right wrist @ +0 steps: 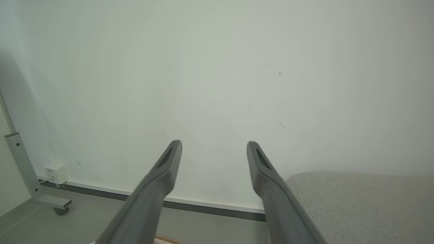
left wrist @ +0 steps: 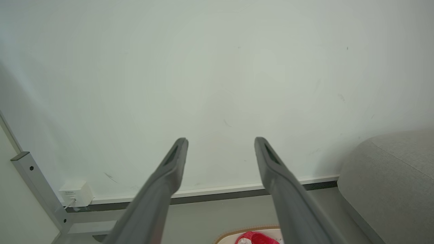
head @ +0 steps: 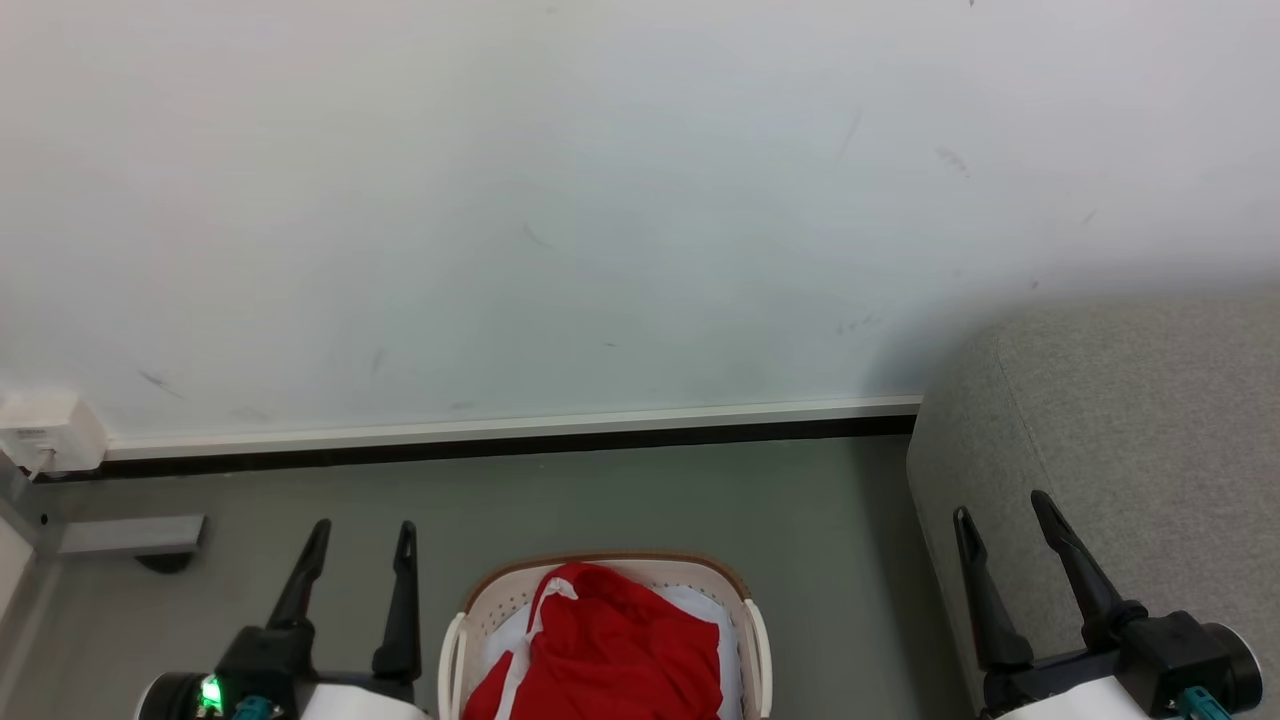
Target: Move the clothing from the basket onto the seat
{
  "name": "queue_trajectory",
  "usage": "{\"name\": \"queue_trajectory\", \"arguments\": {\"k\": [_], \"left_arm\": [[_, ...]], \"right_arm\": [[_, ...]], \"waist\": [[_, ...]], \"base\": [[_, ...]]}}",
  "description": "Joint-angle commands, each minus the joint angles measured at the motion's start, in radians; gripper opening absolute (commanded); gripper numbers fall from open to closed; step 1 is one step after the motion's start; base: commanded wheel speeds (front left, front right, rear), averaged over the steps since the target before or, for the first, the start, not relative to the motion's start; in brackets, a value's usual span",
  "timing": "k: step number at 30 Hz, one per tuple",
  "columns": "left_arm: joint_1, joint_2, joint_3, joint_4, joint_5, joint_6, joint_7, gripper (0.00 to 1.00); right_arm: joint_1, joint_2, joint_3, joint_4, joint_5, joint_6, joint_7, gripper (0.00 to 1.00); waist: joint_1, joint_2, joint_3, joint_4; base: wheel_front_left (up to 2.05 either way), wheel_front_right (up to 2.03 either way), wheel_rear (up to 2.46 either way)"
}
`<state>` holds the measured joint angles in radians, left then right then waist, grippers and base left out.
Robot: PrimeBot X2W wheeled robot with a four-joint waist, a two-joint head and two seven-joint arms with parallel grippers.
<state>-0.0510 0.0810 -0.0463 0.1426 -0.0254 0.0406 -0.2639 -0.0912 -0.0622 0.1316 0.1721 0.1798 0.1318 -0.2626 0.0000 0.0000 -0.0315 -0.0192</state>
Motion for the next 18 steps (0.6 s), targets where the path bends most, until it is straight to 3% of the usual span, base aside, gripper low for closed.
{"name": "queue_trajectory", "arguments": {"k": [1, 18], "left_arm": [[0.012, 0.002, 0.003, -0.003, 0.004, -0.004, -0.001, 1.0], [0.016, -0.012, 0.016, -0.001, -0.003, -0.018, -0.001, 1.0]], "right_arm": [[0.013, 0.001, 0.0, -0.004, 0.009, -0.002, -0.003, 1.0], [0.009, -0.008, 0.003, 0.003, 0.024, -0.002, -0.003, 1.0]], "waist": [[0.0, 0.0, 0.0, 0.0], [0.0, 0.0, -0.003, -0.004]], "base": [[0.0, 0.0, 0.0], [0.0, 0.0, 0.0]]}}
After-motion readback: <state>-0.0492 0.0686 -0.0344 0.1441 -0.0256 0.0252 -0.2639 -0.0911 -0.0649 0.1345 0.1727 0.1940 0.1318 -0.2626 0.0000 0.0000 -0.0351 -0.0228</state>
